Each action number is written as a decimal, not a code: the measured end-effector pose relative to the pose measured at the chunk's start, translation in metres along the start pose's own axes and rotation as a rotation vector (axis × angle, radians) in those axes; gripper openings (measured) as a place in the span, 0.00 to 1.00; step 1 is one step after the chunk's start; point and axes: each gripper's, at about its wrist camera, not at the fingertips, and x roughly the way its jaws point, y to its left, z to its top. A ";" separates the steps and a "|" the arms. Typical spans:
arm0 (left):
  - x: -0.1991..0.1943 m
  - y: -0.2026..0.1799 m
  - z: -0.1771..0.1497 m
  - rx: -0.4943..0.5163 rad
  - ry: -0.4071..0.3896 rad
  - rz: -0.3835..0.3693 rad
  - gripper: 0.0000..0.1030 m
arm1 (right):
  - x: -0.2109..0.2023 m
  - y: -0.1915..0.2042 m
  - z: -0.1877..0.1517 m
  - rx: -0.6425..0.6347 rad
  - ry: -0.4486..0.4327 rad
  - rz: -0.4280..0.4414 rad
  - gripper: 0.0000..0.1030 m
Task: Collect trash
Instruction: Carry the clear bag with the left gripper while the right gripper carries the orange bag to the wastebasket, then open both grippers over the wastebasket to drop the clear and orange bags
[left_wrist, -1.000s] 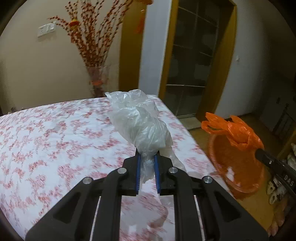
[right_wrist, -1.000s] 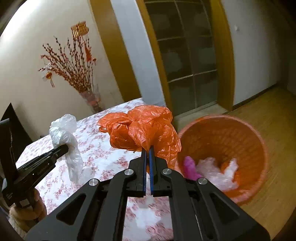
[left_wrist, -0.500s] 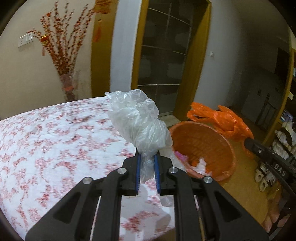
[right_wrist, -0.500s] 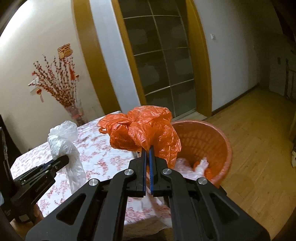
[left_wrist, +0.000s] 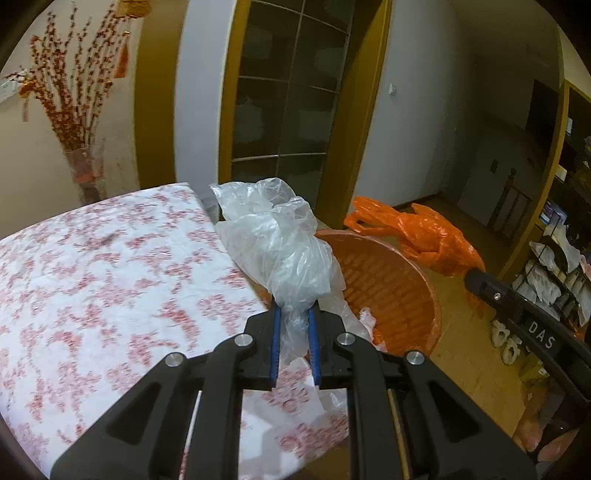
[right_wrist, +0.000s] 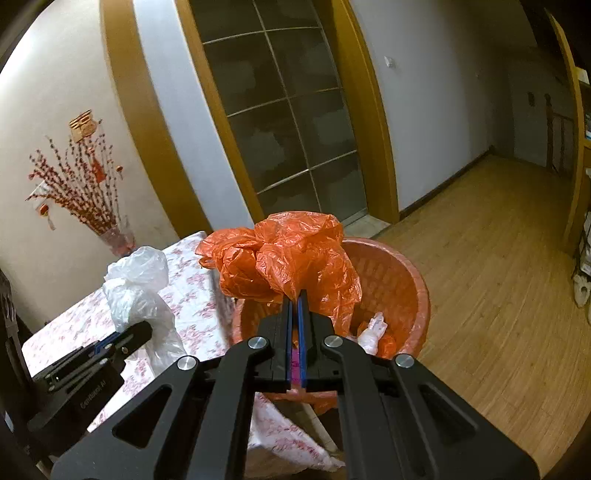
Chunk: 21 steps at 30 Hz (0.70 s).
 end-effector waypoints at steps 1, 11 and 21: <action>0.003 -0.002 0.001 0.003 0.003 -0.004 0.13 | 0.003 -0.002 0.001 0.005 0.001 -0.004 0.03; 0.042 -0.024 0.007 0.027 0.050 -0.050 0.14 | 0.022 -0.018 0.010 0.062 0.005 -0.016 0.03; 0.077 -0.036 0.010 0.038 0.096 -0.063 0.16 | 0.034 -0.032 0.018 0.109 0.014 -0.007 0.04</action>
